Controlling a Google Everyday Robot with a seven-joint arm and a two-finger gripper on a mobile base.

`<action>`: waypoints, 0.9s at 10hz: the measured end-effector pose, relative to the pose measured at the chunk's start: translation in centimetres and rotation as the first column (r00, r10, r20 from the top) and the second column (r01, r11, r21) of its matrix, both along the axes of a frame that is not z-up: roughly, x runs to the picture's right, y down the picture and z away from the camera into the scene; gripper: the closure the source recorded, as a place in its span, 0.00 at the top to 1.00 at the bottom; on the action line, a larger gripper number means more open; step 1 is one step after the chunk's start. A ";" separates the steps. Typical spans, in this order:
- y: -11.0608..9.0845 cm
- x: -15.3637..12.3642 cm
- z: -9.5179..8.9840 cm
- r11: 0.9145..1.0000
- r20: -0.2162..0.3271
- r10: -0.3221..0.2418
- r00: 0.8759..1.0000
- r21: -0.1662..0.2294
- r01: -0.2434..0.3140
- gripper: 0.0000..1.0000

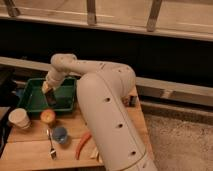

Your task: Wipe tray with eraser

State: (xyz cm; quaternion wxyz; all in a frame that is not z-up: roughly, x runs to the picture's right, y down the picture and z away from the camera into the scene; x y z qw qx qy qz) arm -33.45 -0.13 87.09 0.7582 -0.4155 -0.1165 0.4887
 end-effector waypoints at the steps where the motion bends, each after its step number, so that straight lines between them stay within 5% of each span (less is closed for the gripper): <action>1: 0.4 0.0 -0.2 1.000 0.003 -0.002 1.000 -0.005 0.002 0.06; 4: 0.4 1.7 -0.3 1.000 -0.030 0.006 1.000 -0.005 -0.006 0.06; 7: -1.3 5.7 1.5 1.000 -0.109 0.030 0.994 -0.003 -0.030 0.06; 9: -2.0 5.8 2.1 0.999 -0.118 0.044 0.992 0.007 -0.043 0.06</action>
